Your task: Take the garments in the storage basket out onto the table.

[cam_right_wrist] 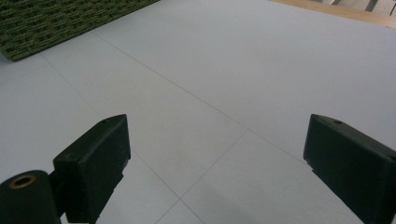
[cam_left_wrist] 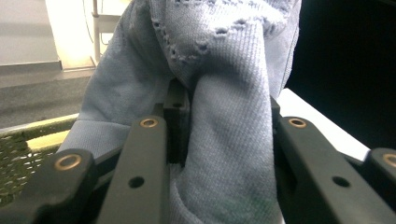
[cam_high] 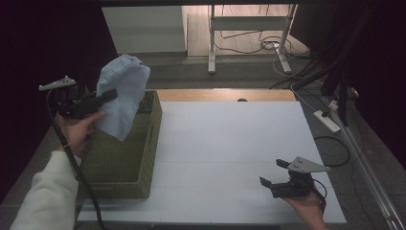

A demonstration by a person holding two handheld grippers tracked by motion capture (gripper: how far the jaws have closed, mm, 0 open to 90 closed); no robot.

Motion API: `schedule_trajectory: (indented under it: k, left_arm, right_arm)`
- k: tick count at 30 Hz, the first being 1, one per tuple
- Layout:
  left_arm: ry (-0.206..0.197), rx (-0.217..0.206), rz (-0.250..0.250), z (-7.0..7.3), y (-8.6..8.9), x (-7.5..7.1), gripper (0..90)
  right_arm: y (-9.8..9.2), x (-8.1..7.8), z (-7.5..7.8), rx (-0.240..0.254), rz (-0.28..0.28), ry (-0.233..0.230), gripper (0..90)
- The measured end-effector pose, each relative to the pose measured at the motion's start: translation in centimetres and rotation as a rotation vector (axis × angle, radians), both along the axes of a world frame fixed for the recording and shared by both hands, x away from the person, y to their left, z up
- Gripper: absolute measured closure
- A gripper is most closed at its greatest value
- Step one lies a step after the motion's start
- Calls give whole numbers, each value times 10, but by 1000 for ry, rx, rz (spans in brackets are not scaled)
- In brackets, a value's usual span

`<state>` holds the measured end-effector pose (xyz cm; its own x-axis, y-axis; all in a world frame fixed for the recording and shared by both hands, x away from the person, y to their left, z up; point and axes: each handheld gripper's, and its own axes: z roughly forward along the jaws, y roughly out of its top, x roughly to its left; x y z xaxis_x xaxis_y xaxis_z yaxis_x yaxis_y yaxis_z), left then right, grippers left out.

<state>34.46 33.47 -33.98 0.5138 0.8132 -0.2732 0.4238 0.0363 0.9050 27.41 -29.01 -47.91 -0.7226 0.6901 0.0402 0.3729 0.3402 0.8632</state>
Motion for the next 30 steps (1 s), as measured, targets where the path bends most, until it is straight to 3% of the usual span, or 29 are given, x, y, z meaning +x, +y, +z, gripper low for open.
schedule_trajectory:
  k: [30]
  left_arm:
    - [-33, -25, -75, 10, -33, -4, 678]
  right_arm:
    - [0, 0, -1, -4, 0, 2, 77]
